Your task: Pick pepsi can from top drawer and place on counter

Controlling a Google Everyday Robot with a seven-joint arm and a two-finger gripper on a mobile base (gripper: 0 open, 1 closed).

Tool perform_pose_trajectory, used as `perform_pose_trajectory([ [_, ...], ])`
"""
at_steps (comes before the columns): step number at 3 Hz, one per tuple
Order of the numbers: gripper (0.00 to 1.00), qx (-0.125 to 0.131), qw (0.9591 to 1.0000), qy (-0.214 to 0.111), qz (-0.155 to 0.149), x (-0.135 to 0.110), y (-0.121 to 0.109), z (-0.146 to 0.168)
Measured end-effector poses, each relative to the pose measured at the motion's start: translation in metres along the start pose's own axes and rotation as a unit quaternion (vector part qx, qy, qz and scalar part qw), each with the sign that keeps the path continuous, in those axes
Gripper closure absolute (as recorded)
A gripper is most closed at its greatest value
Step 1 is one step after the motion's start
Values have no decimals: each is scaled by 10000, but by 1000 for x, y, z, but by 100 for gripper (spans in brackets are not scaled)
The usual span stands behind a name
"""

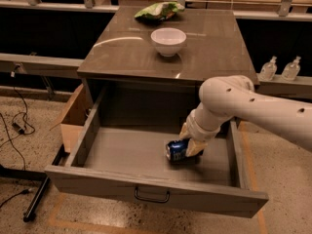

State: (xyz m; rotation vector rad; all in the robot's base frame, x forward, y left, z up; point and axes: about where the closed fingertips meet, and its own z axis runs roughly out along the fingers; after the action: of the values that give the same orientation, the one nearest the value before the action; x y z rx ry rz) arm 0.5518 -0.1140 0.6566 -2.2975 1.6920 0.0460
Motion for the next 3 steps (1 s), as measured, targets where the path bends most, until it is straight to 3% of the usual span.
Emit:
perform_pose_trajectory([
  [1,96,291,9992,-21,271,4,-7,-41],
  [2,100,596,9967,-31,555,17,-2,-96],
  [3,100,1083,9887,69,1035,33,4,-159],
])
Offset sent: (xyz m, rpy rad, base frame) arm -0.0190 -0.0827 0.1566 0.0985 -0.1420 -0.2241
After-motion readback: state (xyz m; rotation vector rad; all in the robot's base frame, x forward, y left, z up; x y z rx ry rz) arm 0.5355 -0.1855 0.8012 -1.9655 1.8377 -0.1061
